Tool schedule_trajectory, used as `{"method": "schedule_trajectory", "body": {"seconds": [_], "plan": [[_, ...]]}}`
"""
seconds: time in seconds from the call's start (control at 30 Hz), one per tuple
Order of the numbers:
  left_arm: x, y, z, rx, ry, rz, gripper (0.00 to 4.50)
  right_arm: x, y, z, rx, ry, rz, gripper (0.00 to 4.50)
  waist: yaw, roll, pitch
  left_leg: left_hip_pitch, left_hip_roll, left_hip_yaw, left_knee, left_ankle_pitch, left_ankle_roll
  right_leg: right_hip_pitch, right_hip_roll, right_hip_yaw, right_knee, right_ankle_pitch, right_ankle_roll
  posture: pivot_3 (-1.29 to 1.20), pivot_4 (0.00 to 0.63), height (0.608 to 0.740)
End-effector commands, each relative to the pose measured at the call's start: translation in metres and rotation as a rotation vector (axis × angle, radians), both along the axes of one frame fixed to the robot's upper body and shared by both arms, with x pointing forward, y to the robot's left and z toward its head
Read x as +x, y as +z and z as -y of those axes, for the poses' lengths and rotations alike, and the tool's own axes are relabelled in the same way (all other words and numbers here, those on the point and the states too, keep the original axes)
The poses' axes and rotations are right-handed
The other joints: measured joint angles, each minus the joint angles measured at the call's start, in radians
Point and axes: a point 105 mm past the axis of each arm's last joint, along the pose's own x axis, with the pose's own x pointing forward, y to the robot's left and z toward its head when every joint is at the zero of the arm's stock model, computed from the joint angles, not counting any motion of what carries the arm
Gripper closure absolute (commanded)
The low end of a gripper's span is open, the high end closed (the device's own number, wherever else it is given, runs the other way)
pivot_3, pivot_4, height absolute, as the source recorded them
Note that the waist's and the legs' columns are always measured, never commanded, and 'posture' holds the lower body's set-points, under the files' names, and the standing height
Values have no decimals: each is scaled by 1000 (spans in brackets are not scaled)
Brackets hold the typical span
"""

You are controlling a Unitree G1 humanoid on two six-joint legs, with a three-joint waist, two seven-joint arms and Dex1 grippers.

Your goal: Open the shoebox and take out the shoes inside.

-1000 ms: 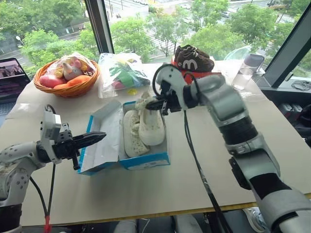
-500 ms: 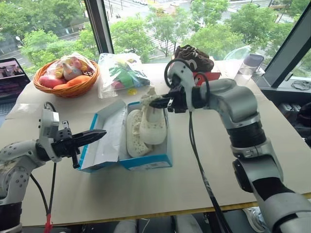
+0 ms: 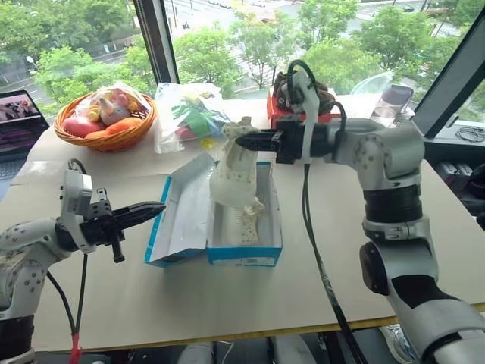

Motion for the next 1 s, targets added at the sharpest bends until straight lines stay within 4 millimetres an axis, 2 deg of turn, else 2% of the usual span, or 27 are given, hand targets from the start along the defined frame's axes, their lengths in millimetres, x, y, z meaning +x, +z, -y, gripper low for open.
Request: {"method": "schedule_trajectory", "body": {"seconds": [0.03,0.1,0.23,0.3,0.37,0.53,0.7,0.9,0.97,1.0], "plan": [[-6,10,2,0,-18,42,4500,-7,28,44,64,-97,91,4435,4,0,0,0,0,0,0,0,0,0,0,0,0,0,0,0,150,740],[-7,11,4,-16,-27,43,4500,-2,17,74,13,-223,80,4435,5,0,0,0,0,1,0,0,0,0,0,0,0,0,0,0,150,740],[-7,11,6,-36,-34,47,4500,9,-9,120,-48,-432,25,4435,0,0,0,1,1,3,0,0,0,1,0,1,0,-2,4,0,150,740],[-8,9,10,-51,-48,45,4500,13,-31,145,-88,-542,-14,4435,-3,0,0,2,1,5,0,0,0,1,0,2,0,-3,5,0,150,740],[-9,8,14,-80,-68,41,4500,15,-60,160,-139,-616,-72,4435,-3,0,0,2,1,6,1,0,0,2,0,2,0,-3,5,0,150,740],[-11,4,22,-94,-104,27,4500,18,-111,175,-200,-715,-183,4435,-7,1,1,2,1,7,1,0,0,2,0,3,0,-2,3,0,150,740],[-12,1,26,-82,-125,20,4500,24,-147,189,-236,-801,-247,4435,-7,-1,0,8,2,9,1,0,0,7,1,4,0,-3,6,0,150,740],[-11,2,26,-67,-129,21,4500,25,-149,199,-208,-847,-248,4435,-5,-1,-1,10,2,9,4,0,0,13,1,4,-3,-2,9,0,150,740],[-11,3,25,-65,-128,21,4500,23,-142,198,-210,-830,-230,3445,-6,-1,-1,11,2,9,4,0,0,14,1,5,-4,-2,9,0,150,740],[-11,2,25,-64,-127,20,4500,22,-139,199,-229,-826,-218,3225,-7,-1,-1,11,2,9,4,0,0,14,1,5,-4,-2,9,0,150,740]]}}
